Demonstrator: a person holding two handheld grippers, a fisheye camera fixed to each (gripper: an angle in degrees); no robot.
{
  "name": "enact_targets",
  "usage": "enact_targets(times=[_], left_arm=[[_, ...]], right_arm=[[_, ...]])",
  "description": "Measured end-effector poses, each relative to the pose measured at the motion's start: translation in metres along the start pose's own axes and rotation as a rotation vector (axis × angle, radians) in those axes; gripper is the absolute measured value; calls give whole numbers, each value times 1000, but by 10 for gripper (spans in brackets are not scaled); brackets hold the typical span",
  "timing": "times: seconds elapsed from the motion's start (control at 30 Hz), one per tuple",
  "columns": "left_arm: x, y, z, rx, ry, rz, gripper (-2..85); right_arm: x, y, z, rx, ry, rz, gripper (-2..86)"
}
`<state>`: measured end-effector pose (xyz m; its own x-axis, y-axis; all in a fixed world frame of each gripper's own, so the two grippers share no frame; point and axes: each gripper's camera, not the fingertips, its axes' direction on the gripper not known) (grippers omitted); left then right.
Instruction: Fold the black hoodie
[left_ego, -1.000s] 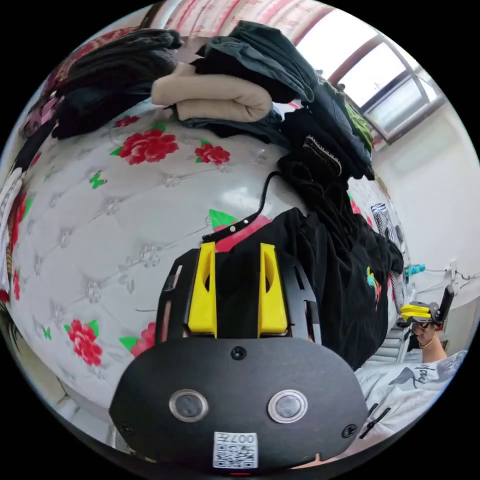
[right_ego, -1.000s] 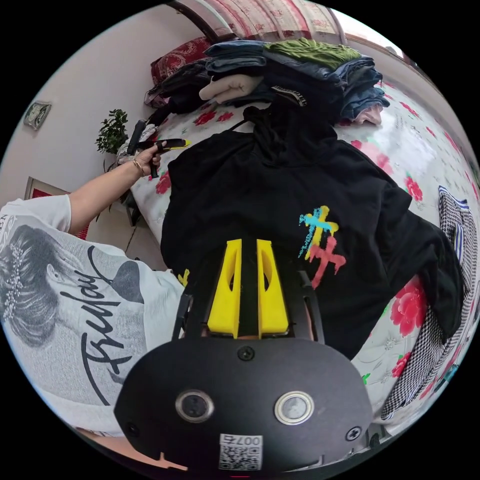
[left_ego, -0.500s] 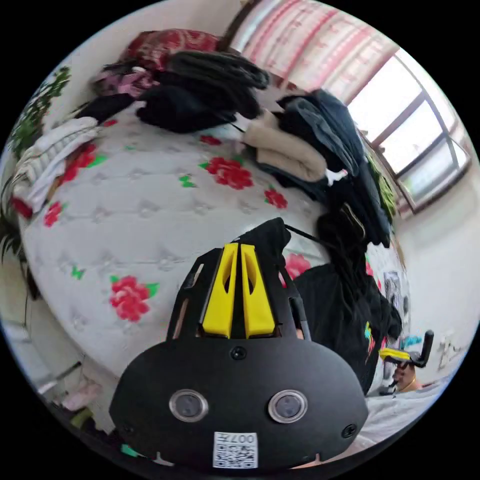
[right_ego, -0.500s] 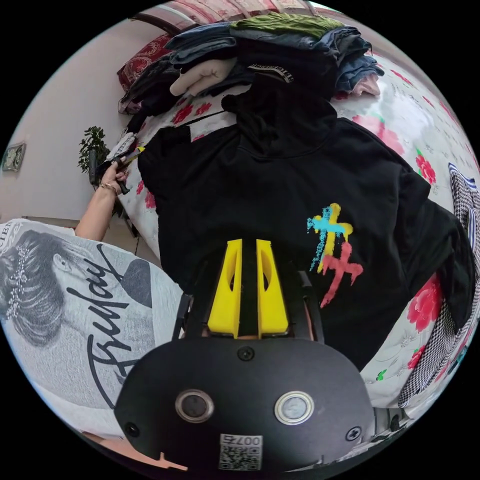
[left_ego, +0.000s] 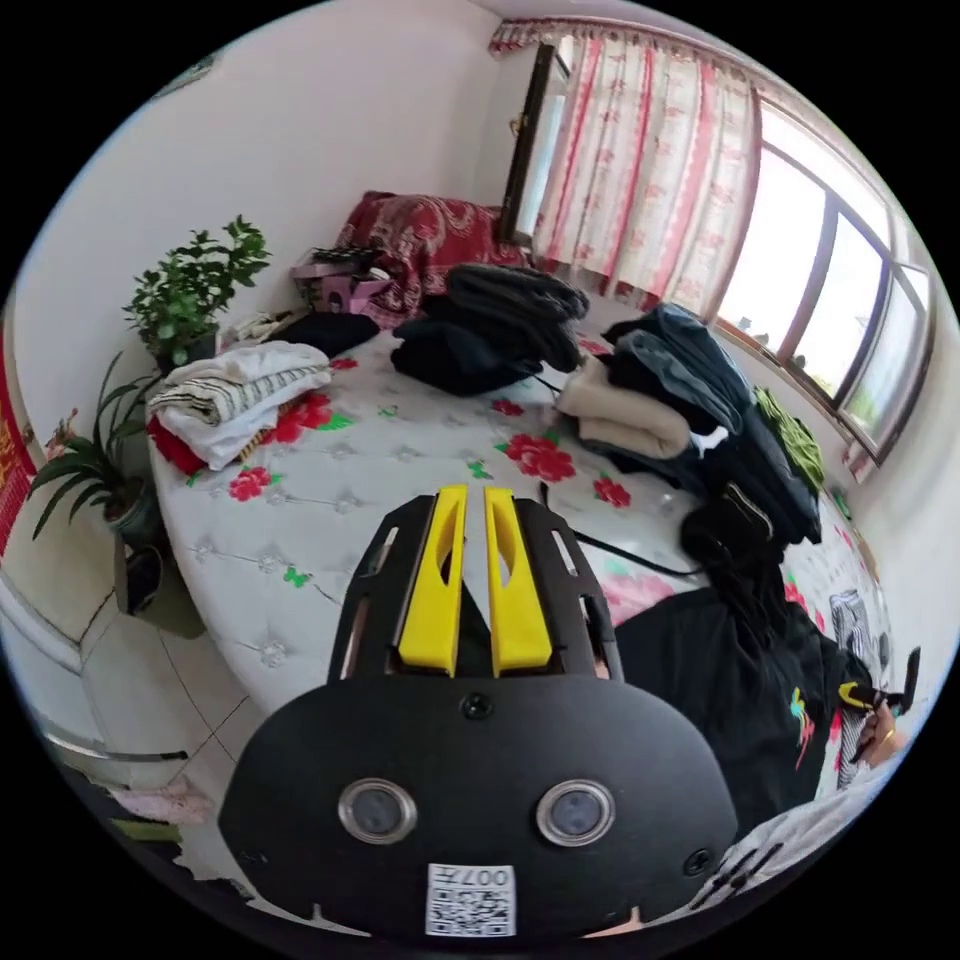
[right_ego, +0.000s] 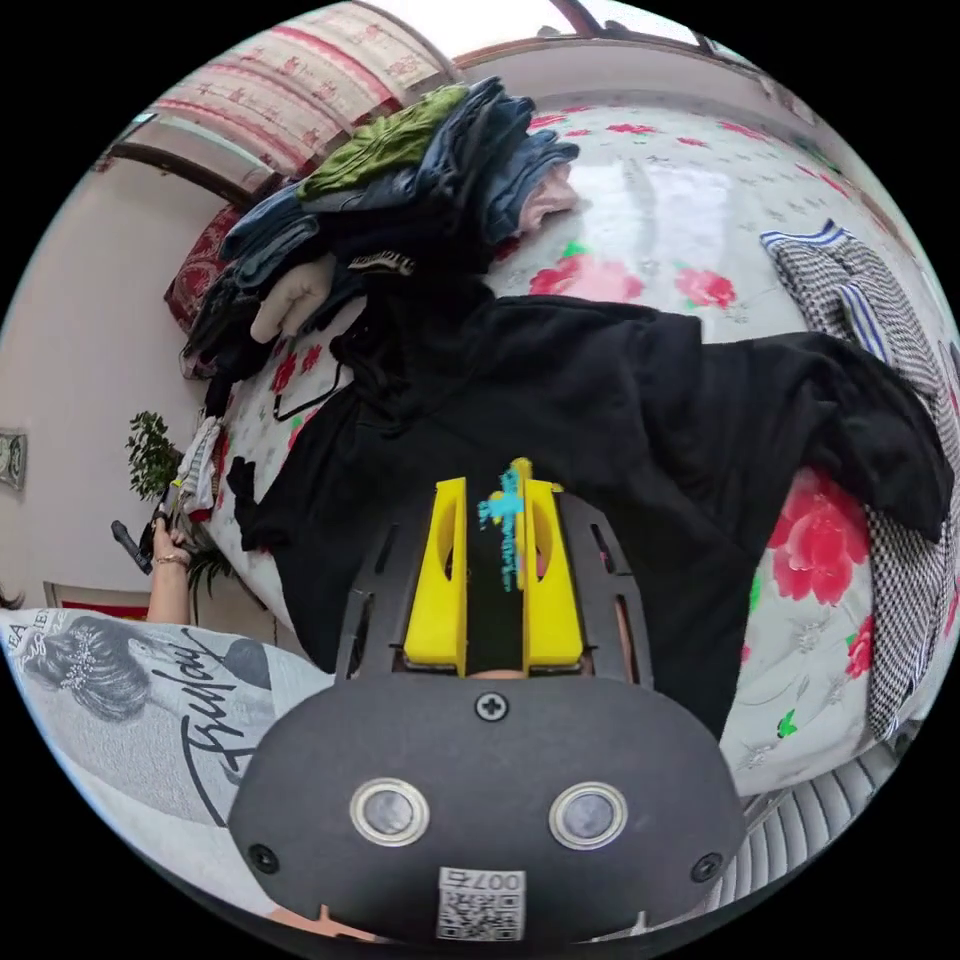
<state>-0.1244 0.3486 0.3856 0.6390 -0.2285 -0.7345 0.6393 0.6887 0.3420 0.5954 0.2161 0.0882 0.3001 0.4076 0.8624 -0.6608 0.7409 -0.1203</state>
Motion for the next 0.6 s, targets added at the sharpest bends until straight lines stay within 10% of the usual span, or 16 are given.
enact_targets(times=[0.4,0.6], left_arm=[[210,107,55,-494,258,167,1],[253,94,86,-563,166,167,-9]], right_arm=[[348,10,-145,461,288,834,102],[439,2,-121,285,152,744,59]])
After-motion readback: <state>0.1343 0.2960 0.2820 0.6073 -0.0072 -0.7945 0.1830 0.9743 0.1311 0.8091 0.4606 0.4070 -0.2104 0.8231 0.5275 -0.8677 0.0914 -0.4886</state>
